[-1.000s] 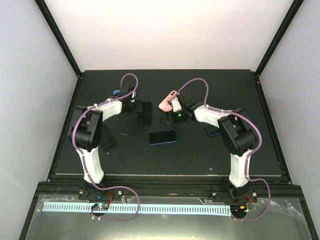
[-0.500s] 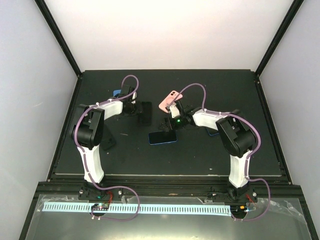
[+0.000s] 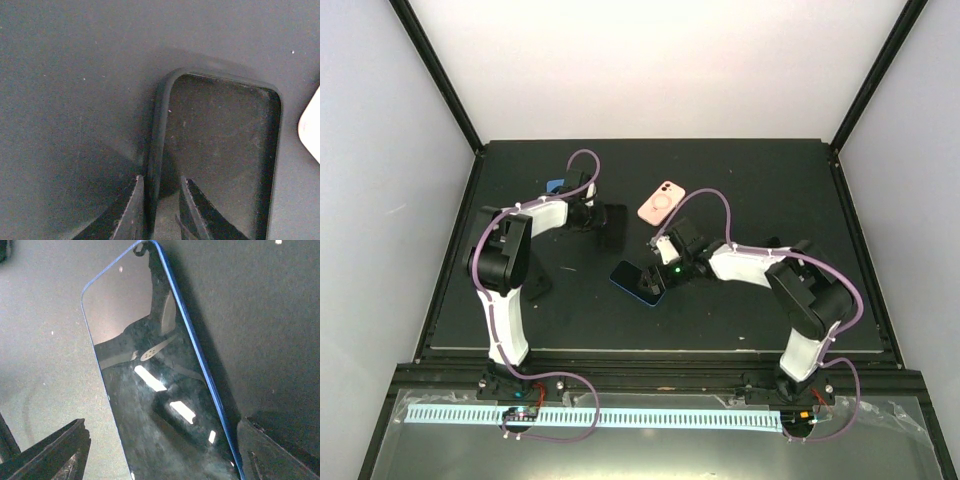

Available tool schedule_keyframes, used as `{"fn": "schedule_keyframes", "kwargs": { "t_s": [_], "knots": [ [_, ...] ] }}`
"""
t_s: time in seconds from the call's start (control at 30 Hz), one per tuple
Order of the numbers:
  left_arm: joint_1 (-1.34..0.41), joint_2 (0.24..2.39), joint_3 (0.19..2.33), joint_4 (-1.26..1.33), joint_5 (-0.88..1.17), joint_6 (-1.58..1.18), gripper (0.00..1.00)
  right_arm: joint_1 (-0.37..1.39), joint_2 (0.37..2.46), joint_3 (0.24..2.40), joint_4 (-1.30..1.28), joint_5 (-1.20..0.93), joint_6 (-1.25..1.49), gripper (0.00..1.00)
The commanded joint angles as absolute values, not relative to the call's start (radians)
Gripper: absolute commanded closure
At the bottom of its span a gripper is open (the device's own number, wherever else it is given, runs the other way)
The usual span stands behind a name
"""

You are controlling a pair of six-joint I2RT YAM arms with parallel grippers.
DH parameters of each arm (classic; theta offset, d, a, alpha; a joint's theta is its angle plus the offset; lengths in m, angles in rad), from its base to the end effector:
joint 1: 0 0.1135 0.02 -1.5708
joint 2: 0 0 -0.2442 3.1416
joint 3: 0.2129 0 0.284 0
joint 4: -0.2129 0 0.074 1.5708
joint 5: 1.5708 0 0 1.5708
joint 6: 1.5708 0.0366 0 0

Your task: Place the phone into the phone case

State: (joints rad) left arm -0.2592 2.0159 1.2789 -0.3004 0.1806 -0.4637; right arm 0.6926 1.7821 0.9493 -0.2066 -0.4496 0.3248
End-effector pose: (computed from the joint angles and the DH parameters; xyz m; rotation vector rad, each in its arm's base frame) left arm 0.4110 -0.1158 0.0971 -0.2064 2.6573 -0.4831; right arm 0.2643 0.2399 0.0951 -0.6712 2.6728 0.9139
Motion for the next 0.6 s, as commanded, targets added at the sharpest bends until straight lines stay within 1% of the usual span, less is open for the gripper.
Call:
{"fn": "schedule_keyframes", "kwargs": {
  "t_s": [0.0, 0.17, 0.3, 0.37, 0.57],
  "knots": [
    [-0.275, 2.005, 1.251, -0.346, 0.211, -0.456, 0.8, 0.723, 1.751, 0.891, -0.258, -0.307, 0.407, 0.19],
    [-0.291, 1.953, 1.216, -0.361, 0.2, -0.449, 0.82, 0.734, 1.643, 0.851, -0.269, -0.223, 0.526, 0.19],
    [-0.296, 1.932, 1.197, -0.366, 0.191, -0.454, 0.86, 0.8, 1.582, 0.837, -0.262, -0.229, 0.626, 0.19],
    [-0.297, 1.931, 1.196, -0.371, 0.192, -0.456, 0.9, 0.843, 1.567, 0.839, -0.237, -0.237, 0.669, 0.19],
    [-0.299, 1.907, 1.164, -0.37, 0.19, -0.461, 0.92, 0.959, 1.571, 0.809, -0.075, -0.239, 0.859, 0.19]
  ]
}}
